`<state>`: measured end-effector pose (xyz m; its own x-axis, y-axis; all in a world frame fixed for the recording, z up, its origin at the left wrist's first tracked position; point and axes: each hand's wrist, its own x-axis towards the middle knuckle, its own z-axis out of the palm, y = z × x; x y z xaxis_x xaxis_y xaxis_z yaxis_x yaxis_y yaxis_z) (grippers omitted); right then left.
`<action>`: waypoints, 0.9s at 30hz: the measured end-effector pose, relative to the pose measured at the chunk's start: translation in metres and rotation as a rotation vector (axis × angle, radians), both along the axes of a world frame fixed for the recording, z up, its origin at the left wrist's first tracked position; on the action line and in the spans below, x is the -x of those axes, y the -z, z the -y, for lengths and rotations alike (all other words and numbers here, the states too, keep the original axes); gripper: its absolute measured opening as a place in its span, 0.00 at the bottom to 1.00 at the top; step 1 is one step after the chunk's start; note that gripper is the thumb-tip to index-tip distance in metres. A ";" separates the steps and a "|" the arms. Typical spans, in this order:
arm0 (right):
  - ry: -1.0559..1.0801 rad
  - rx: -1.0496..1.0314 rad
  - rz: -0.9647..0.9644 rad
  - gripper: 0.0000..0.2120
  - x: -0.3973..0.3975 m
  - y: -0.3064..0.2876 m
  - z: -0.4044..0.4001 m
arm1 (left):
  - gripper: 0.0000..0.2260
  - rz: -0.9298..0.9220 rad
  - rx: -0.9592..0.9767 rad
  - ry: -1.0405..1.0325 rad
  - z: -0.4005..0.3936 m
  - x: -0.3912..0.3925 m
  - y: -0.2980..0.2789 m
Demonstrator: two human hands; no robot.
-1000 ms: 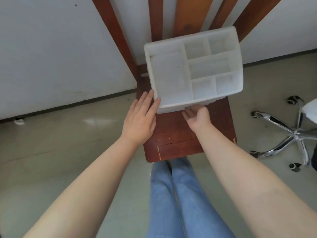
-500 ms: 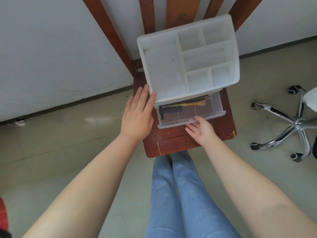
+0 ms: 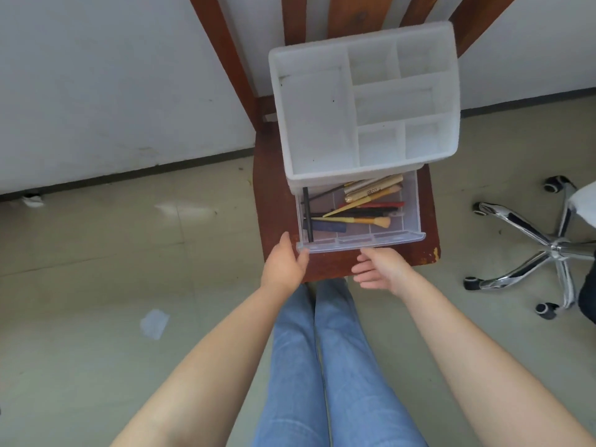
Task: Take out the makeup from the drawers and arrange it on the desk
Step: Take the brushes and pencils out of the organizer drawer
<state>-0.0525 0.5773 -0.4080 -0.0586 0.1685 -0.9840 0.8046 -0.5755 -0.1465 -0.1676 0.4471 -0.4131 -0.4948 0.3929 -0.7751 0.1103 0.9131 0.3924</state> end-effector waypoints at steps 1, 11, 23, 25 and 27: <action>-0.239 -0.082 0.008 0.16 -0.001 -0.004 -0.003 | 0.24 0.016 0.002 -0.048 -0.004 -0.001 0.004; -1.624 -0.859 -0.030 0.42 0.048 0.029 -0.065 | 0.09 -0.128 0.006 -0.071 -0.018 0.003 0.018; -1.605 -0.922 -0.056 0.22 0.037 0.039 -0.043 | 0.10 -0.131 0.041 -0.047 -0.025 0.003 0.015; -1.569 -0.938 -0.058 0.21 0.037 0.036 -0.043 | 0.11 -0.136 0.049 -0.040 -0.025 0.002 0.014; -1.546 -0.954 -0.090 0.21 0.035 0.032 -0.041 | 0.10 -0.140 0.061 -0.028 -0.026 0.002 0.012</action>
